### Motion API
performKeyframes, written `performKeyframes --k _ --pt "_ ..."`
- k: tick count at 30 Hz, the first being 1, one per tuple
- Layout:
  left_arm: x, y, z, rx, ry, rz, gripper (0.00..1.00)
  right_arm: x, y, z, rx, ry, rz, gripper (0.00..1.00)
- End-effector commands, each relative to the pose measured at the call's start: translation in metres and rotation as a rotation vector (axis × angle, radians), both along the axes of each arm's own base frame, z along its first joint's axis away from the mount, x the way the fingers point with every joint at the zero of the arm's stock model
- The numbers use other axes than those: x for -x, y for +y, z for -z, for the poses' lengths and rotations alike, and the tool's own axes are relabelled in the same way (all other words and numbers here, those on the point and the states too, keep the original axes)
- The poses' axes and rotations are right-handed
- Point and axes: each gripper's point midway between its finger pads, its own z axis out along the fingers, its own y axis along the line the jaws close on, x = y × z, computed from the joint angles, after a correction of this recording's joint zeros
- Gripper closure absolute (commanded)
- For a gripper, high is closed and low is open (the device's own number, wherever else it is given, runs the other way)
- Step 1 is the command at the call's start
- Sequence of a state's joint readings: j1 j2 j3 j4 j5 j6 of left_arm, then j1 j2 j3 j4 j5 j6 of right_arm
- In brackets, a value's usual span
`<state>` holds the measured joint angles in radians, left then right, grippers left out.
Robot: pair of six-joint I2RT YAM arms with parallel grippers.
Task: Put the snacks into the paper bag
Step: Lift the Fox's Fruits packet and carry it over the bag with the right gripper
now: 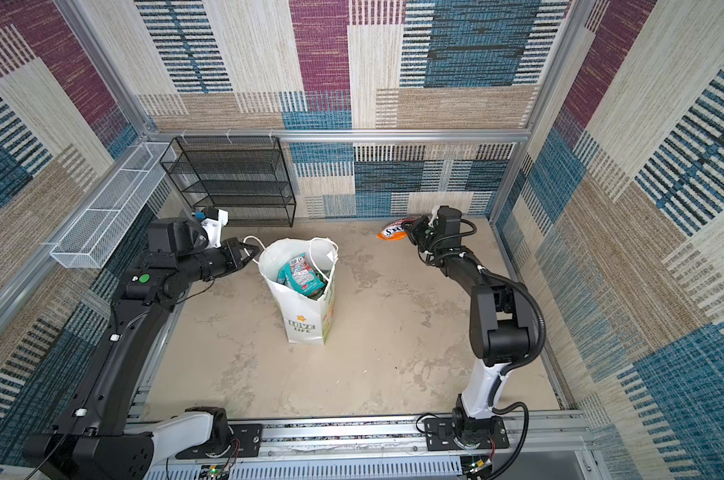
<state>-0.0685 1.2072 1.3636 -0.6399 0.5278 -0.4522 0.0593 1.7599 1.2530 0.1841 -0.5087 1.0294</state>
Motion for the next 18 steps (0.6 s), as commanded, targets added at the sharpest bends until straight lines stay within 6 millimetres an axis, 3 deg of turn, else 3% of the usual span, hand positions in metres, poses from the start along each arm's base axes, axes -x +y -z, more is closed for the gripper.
performKeyframes --k 1,5,8,12,18 --pt "-0.003 -0.004 -0.008 0.026 -0.027 0.012 0.98 0.021 0.003 -0.046 0.046 -0.129 -0.039 1.0" --pt "-0.002 -0.004 -0.01 0.034 -0.035 0.016 0.97 0.055 0.007 -0.091 0.081 -0.218 -0.07 1.0" --pt "-0.001 -0.006 -0.01 0.042 -0.032 0.023 0.97 0.085 0.024 -0.13 0.113 -0.3 -0.119 1.0" --pt "0.001 -0.006 -0.007 0.048 -0.032 0.022 0.97 0.121 0.056 -0.179 0.157 -0.399 -0.2 1.0" --pt "0.003 -0.005 -0.011 0.042 -0.052 0.022 0.97 0.16 0.111 -0.231 0.169 -0.498 -0.336 1.0"
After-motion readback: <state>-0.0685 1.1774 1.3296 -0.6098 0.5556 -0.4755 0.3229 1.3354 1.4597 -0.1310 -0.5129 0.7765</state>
